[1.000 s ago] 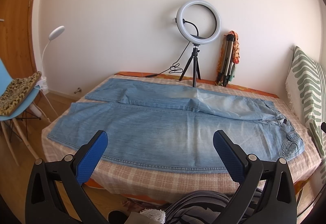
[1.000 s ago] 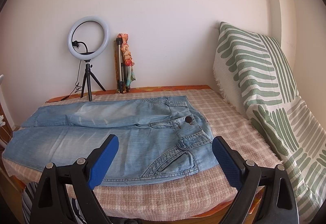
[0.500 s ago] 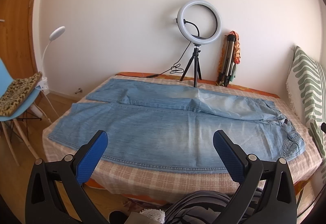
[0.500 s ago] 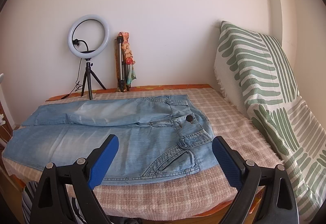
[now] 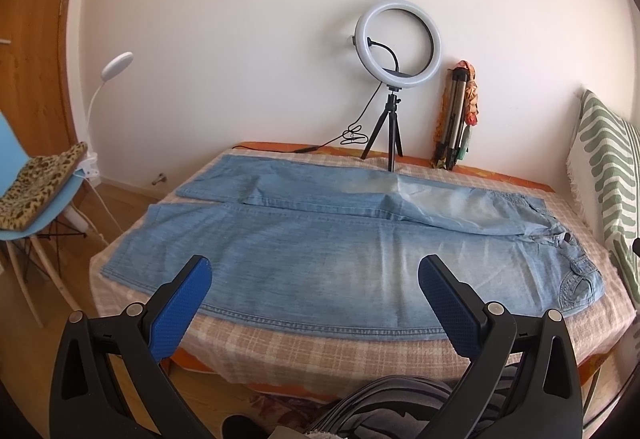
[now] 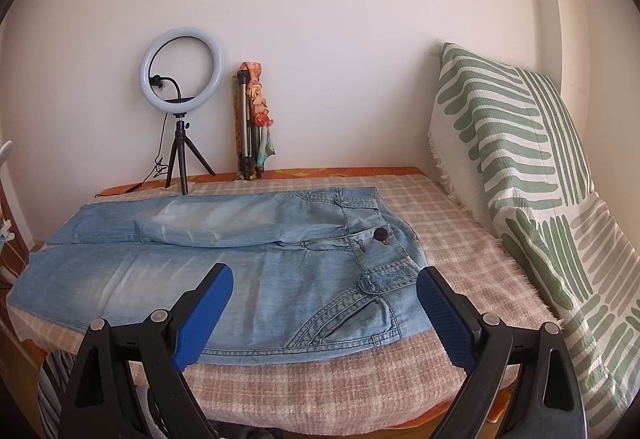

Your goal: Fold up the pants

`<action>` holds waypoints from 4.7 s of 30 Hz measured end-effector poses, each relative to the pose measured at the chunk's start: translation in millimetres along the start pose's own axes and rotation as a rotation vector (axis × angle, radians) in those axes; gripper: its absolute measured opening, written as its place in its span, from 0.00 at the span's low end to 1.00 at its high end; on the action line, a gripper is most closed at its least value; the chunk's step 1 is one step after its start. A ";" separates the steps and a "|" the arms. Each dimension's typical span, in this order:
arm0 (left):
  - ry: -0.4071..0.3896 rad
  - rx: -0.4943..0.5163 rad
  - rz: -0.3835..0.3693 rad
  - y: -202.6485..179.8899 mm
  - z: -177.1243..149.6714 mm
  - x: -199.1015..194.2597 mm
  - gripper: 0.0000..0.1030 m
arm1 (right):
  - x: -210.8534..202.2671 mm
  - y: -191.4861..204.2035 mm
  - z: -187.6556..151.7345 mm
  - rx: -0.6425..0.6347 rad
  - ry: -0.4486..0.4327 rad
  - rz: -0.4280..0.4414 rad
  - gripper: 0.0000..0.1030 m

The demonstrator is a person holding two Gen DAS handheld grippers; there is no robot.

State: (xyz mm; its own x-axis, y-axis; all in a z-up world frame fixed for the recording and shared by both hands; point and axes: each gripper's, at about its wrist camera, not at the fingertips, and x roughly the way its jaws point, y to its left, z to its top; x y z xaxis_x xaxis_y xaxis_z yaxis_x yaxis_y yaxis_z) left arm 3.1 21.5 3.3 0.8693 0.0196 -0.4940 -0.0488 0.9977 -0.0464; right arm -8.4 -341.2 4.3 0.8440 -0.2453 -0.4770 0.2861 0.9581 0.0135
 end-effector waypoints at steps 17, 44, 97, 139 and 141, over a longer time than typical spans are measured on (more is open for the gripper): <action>-0.048 0.038 0.137 80.3 42.3 18.2 1.00 | 18.9 38.5 74.2 -0.177 -0.058 0.134 0.92; 0.218 0.019 0.033 112.0 117.0 231.3 0.79 | 295.2 186.3 149.4 -0.448 0.254 0.585 0.86; 0.499 -0.338 -0.119 125.7 135.2 436.2 0.68 | 287.9 260.4 63.9 -0.717 0.357 0.846 0.04; 0.207 -0.501 -0.024 202.3 81.6 251.6 0.04 | 176.0 248.6 47.8 -0.858 0.231 0.719 0.03; 0.206 -0.515 -0.017 204.1 58.6 232.1 0.04 | 164.1 244.3 35.4 -0.872 0.244 0.727 0.03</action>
State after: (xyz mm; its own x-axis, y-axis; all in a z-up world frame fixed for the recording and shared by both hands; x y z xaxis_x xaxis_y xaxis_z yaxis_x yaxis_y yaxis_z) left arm 223.7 233.4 -69.9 0.7602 -0.0610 -0.6468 -0.3148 0.8363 -0.4489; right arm 216.1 -152.7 -39.5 0.5438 0.3492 -0.7631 -0.7199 0.6614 -0.2104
